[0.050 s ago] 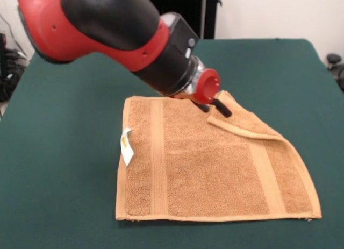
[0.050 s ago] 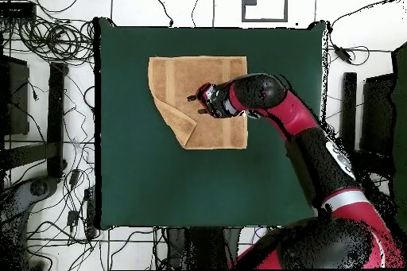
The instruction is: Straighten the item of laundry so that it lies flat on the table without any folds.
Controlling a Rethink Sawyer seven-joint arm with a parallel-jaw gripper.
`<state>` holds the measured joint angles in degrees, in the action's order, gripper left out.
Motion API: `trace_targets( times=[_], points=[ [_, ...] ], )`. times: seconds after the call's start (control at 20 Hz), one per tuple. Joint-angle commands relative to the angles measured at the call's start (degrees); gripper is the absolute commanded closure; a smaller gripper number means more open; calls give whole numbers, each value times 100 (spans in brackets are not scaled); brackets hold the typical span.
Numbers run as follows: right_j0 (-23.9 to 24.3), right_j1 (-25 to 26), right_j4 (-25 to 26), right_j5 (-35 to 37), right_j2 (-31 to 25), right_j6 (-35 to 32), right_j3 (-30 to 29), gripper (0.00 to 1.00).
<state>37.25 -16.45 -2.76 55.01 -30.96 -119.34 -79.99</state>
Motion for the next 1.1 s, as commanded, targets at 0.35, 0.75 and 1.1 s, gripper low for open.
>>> trace_targets(
  times=[0.35,0.75,1.1],
  points=[
    [140,816,22,1467,-7,471,783,0],
    [144,1272,35,937,-180,597,853,0],
    [178,1453,34,748,-261,599,851,0]
  ],
)
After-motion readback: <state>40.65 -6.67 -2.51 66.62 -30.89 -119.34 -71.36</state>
